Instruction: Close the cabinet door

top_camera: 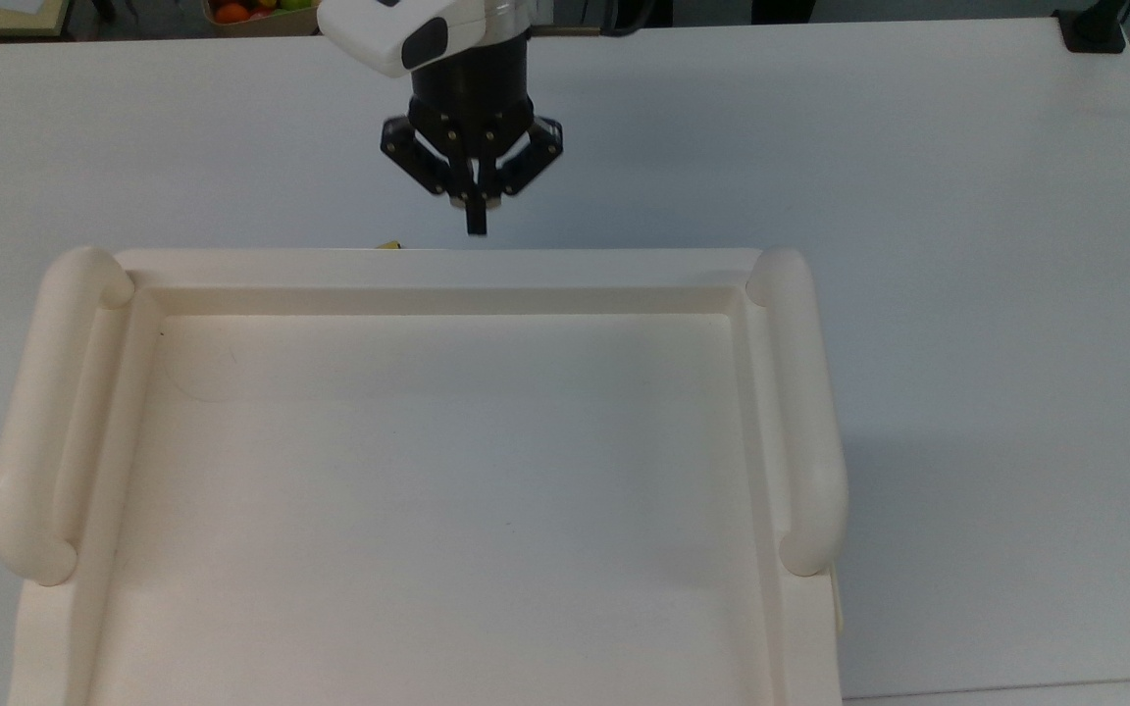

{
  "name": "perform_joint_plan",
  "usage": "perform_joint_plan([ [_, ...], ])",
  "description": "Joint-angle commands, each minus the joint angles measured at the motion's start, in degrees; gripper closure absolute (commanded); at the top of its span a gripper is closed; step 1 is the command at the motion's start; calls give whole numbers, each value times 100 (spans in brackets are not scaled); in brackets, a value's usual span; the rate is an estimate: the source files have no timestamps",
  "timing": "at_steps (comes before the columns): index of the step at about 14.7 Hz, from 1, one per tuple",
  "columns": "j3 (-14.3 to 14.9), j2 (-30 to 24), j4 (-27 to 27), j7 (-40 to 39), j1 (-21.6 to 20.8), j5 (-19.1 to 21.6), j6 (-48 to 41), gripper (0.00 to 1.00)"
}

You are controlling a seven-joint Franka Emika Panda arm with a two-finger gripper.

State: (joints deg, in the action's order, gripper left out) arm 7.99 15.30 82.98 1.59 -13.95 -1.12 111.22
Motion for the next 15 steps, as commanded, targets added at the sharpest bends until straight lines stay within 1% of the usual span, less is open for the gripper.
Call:
perform_joint_plan([
  [1, 10, -693, 603, -185, -73, -405, -1039, 100],
  [2, -8, -904, 788, -185, -56, -458, -1241, 100],
  [4, -131, -1308, 1113, -194, 49, -459, -1497, 100],
  [6, -253, -1564, 1272, -185, 172, -441, -1682, 100],
  [7, -341, -1617, 1299, -185, 295, -441, -1839, 100],
  [9, -526, -1679, 1317, -185, 541, -433, -1867, 100],
  [10, -561, -1714, 1317, -176, 612, -406, -1841, 100],
  [11, -527, -1714, 1317, -168, 612, -389, -1841, 100],
  [12, -518, -1714, 1308, -133, 604, -389, -1815, 94],
  [13, -509, -1688, 1282, -132, 612, -389, -1814, 79],
  [14, -500, -1671, 1247, -132, 612, -380, -1806, 51],
  [15, -491, -1688, 1247, -115, 630, -380, -1788, 1],
])
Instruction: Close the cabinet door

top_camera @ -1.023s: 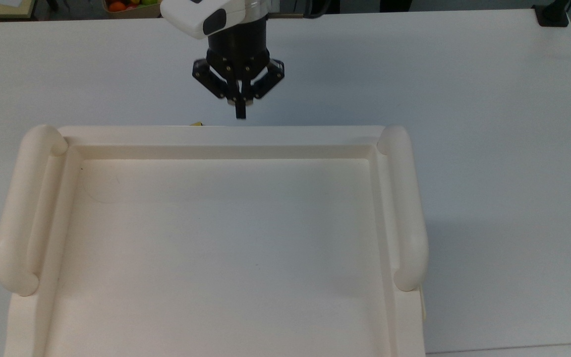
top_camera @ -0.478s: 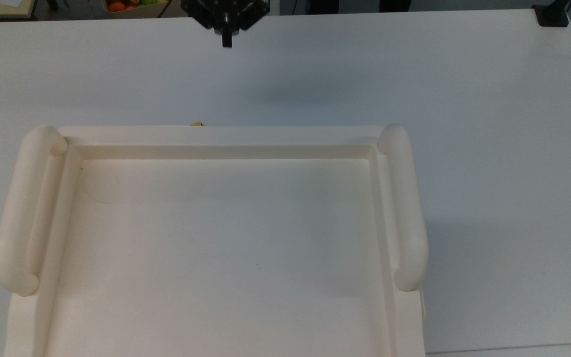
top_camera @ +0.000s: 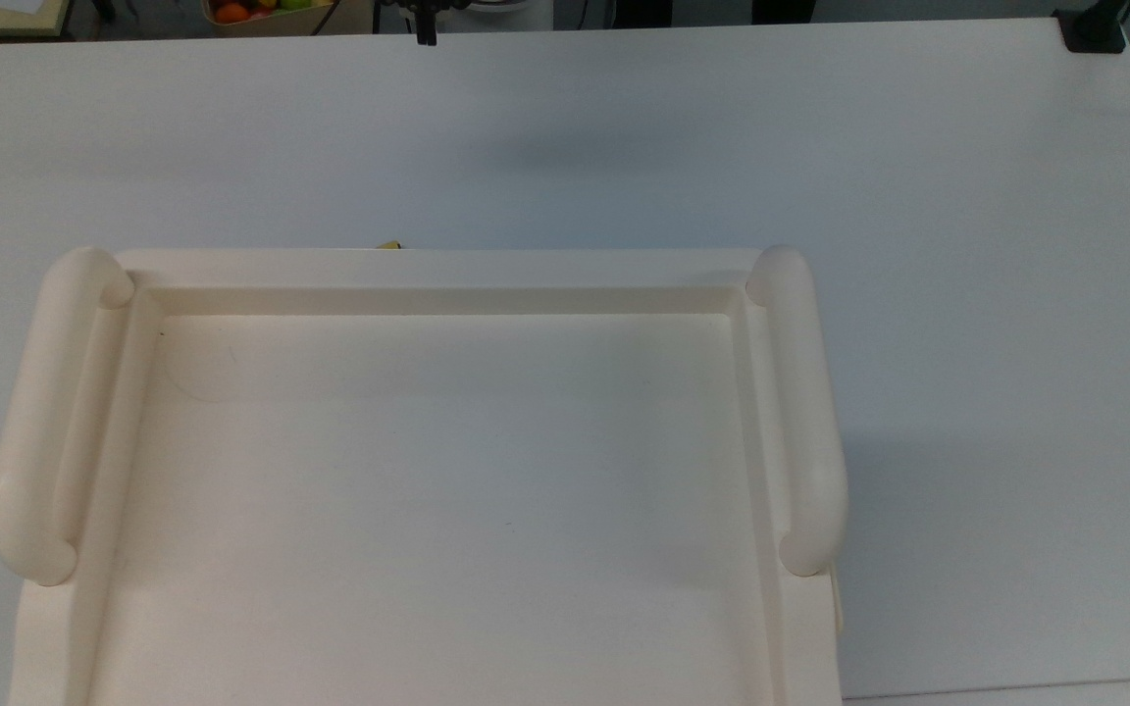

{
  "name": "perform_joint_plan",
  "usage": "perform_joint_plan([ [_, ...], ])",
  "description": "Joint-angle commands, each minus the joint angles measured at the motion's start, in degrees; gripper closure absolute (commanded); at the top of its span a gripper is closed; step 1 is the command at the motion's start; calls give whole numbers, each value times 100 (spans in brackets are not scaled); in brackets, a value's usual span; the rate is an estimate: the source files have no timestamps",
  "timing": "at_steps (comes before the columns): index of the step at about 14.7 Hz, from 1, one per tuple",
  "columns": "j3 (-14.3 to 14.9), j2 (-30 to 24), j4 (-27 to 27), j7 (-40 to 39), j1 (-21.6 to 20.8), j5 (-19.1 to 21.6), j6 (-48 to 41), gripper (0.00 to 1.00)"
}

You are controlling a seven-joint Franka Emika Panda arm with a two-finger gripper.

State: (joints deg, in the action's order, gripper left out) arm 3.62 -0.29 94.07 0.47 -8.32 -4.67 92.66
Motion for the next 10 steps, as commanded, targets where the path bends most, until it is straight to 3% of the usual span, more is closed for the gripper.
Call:
perform_joint_plan([
  [1, -55, -129, 138, -3, 76, -25, 59, 0],
  [10, -55, -129, 15, 252, 146, -17, -11, 0],
])
